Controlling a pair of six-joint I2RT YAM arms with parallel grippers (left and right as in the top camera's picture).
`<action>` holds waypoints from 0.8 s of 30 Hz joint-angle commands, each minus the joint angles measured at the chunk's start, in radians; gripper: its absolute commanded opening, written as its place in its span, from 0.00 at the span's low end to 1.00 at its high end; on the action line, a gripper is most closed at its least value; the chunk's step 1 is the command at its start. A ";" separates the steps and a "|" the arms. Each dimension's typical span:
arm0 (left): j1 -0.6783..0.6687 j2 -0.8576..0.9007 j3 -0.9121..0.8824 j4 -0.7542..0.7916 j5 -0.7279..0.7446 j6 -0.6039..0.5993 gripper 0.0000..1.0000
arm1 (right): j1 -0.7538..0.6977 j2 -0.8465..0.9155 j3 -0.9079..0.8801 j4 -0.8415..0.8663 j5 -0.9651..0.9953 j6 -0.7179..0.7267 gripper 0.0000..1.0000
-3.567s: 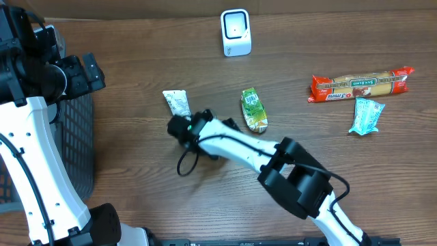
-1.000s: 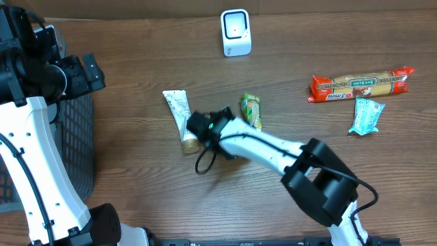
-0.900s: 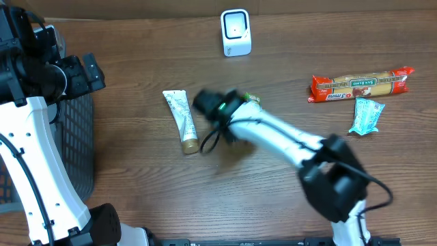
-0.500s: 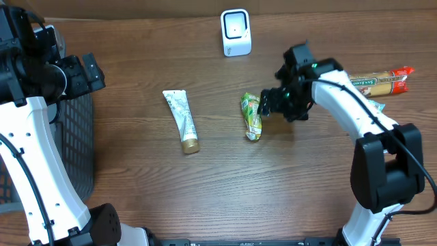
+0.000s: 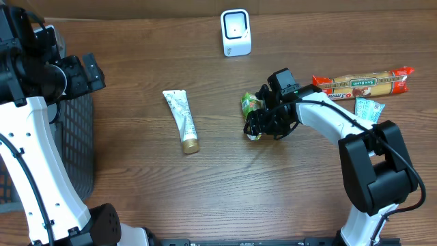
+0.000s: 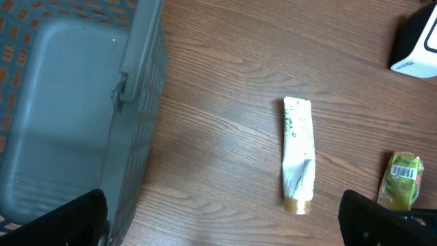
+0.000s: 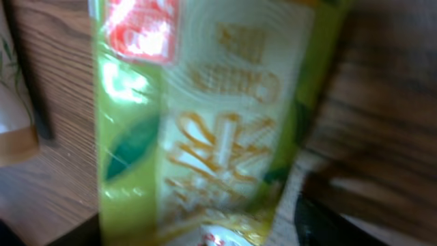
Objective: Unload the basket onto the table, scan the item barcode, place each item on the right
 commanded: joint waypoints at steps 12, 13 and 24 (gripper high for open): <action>0.000 0.002 0.015 0.002 0.000 0.022 0.99 | -0.022 -0.024 0.024 -0.026 -0.076 -0.008 0.04; 0.000 0.002 0.015 0.002 0.000 0.022 1.00 | -0.026 -0.032 0.031 -0.028 -0.098 -0.009 0.04; 0.000 0.002 0.015 0.002 0.000 0.022 1.00 | -0.060 -0.240 0.320 -0.220 -0.411 -0.035 0.04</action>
